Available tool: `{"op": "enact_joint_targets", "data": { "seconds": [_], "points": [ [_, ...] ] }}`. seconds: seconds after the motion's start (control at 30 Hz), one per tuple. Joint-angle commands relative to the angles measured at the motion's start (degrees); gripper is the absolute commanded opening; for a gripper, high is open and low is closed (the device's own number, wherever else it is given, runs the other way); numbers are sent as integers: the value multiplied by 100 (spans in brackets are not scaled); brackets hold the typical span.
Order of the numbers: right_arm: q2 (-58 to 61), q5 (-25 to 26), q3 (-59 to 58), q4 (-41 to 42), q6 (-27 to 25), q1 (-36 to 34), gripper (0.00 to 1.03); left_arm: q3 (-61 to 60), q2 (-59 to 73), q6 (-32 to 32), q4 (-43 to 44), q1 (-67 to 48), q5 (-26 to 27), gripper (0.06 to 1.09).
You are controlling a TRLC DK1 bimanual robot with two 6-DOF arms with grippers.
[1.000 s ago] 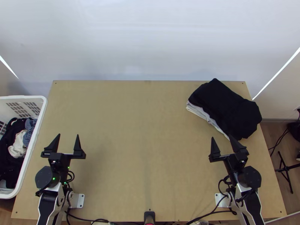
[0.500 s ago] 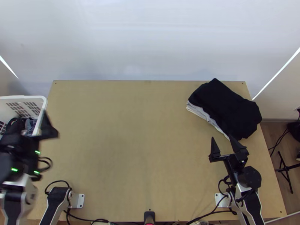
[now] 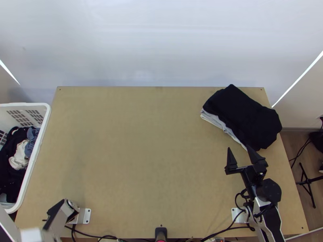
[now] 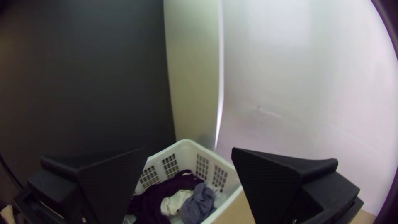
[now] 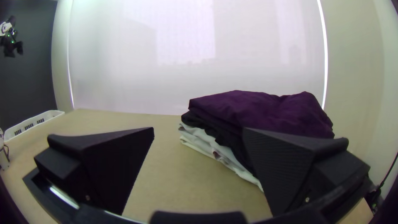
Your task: Fold the t-shirt
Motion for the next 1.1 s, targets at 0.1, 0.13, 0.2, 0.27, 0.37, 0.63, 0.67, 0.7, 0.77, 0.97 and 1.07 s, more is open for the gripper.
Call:
{"op": "enact_joint_targets", "data": {
  "seconds": [0.1,0.13,0.2,0.27,0.37,0.63,0.67,0.7,0.77,0.97,1.07],
  "points": [
    [3,0,1,1,8,1,99,1334,2853,380,-1284,2020,331,104],
    [3,0,1,1,8,1,99,1554,3196,380,-1530,2072,340,104],
    [3,0,1,1,8,1,99,1685,3724,503,-1556,2222,340,104],
    [-6,0,1,1,8,1,99,1765,4233,643,-1319,2327,348,104],
    [-6,0,1,1,8,1,99,2019,5095,714,-1073,2406,647,104],
    [3,0,1,1,8,1,99,2907,7099,722,-255,2415,867,104],
    [3,0,1,1,8,1,99,2977,7292,863,-71,2415,929,104],
    [-6,0,1,1,8,1,99,3144,7520,845,-1,2397,937,104],
    [3,0,1,1,8,1,99,3435,7916,845,26,2318,964,104],
    [3,0,1,1,8,1,99,3742,8610,1118,298,2107,1342,104],
    [-6,0,1,1,8,1,99,4006,9006,1092,246,1923,1368,104]
  ]
}}
